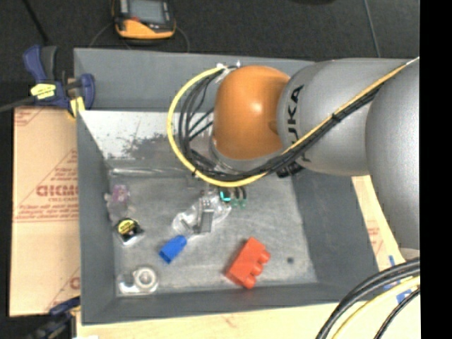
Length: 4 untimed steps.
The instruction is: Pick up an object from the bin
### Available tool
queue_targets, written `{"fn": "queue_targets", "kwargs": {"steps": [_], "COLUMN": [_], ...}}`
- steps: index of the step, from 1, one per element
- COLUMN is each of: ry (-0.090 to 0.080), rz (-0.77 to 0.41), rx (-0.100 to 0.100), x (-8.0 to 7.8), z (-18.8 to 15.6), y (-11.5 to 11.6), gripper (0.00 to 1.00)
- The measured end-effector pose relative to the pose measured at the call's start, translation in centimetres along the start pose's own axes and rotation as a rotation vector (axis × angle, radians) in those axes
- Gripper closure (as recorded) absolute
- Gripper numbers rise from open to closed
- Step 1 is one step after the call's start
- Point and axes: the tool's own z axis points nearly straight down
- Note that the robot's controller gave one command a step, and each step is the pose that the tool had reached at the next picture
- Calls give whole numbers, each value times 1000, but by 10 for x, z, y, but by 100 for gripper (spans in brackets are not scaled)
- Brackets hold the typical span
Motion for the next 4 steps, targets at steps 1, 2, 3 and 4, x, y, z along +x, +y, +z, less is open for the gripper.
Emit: {"fn": "queue_targets", "kwargs": {"steps": [1,2,3,4], "ry": [-4,-7,-6,-3], "rz": [-417,-413,-412,-360], "rx": [2,-1,0,-1], "x": [33,32,32,54], "z": [99,97,97,97], "y": [4,5,5,46], "gripper": [0,100,0,0]}}
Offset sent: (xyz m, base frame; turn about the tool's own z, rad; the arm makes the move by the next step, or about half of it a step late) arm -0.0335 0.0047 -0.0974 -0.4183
